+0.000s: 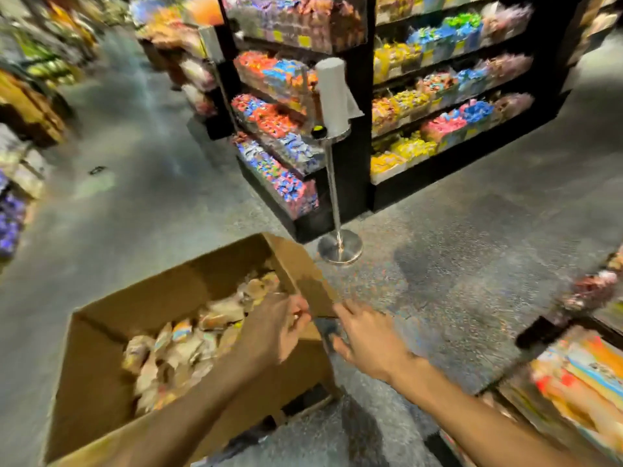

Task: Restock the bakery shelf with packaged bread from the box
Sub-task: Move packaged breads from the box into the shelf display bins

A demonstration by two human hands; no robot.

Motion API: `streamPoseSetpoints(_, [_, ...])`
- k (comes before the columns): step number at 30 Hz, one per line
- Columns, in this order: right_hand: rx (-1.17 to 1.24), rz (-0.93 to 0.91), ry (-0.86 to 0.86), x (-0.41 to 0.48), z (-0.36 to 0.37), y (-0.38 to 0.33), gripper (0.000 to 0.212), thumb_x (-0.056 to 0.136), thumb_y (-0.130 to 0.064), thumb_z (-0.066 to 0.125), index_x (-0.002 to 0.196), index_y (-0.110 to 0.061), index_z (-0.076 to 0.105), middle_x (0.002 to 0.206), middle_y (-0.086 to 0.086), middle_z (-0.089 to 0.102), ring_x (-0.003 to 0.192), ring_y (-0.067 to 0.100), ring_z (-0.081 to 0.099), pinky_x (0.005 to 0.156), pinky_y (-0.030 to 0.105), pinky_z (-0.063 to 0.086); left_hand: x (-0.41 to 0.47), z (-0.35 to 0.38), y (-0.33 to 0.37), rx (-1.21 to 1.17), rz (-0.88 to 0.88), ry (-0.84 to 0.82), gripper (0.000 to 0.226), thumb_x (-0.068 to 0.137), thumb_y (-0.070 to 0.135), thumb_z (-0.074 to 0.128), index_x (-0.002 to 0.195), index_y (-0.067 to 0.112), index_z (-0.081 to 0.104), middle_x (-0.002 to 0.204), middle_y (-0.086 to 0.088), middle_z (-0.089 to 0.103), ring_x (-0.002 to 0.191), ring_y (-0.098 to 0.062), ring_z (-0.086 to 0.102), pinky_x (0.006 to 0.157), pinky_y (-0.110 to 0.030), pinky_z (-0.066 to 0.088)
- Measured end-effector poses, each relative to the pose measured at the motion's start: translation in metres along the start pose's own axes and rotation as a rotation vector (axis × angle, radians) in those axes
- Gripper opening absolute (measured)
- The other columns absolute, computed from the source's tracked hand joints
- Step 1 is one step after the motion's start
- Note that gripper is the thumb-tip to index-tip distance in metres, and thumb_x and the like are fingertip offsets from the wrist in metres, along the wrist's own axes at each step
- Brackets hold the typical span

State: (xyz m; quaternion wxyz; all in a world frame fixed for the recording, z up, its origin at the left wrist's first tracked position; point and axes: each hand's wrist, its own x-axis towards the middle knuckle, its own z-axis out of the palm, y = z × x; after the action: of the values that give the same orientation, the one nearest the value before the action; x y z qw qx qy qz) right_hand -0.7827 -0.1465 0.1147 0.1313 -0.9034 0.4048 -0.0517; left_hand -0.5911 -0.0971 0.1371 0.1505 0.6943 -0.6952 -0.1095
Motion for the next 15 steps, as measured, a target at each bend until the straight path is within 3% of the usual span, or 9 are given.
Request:
streamPoseSetpoints(3, [0.012, -0.049, -0.140, 0.041, 0.036, -0.060, 0.046, 0.099, -0.038, 0.048, 0.139, -0.018, 0.038, 0.135, 0.006, 0.048, 0.124, 0.031, 0.049, 0.091, 0.040, 0.046, -0.043, 0.007, -0.079, 0.076, -0.170, -0.075, 0.023, 0.093, 0.027, 0.051, 0.108, 0.019, 0.066, 0.102, -0.009, 0.068, 0.096, -0.030, 0.062, 0.071, -0.033, 0.037])
streamPoseSetpoints(9, [0.044, -0.081, -0.354, 0.109, 0.103, -0.119, 0.056, 0.097, -0.036, 0.050, 0.147, -0.018, 0.036, 0.148, 0.006, 0.043, 0.134, 0.026, 0.043, 0.105, 0.035, 0.040, -0.079, 0.039, -0.196, 0.010, -0.538, -0.147, 0.040, 0.097, 0.033, 0.053, 0.136, 0.025, 0.052, 0.122, -0.008, 0.063, 0.119, -0.029, 0.055, 0.096, -0.035, 0.042])
streamPoseSetpoints(12, [0.044, -0.048, -0.452, 0.145, 0.128, -0.129, 0.057, 0.098, -0.035, 0.053, 0.149, -0.016, 0.034, 0.148, 0.008, 0.043, 0.136, 0.028, 0.040, 0.107, 0.035, 0.038, -0.082, 0.063, -0.239, -0.096, -0.696, -0.194, 0.033, 0.097, 0.036, 0.054, 0.128, 0.025, 0.056, 0.122, -0.006, 0.064, 0.119, -0.027, 0.057, 0.096, -0.035, 0.045])
streamPoseSetpoints(15, [0.062, -0.025, -0.522, 0.193, 0.158, -0.133, 0.050, 0.099, -0.035, 0.052, 0.143, -0.014, 0.043, 0.140, 0.007, 0.053, 0.126, 0.025, 0.051, 0.100, 0.033, 0.042, -0.079, 0.088, -0.279, -0.235, -0.815, -0.235, 0.030, 0.094, 0.033, 0.056, 0.122, 0.022, 0.060, 0.119, -0.008, 0.067, 0.116, -0.028, 0.059, 0.097, -0.036, 0.045])
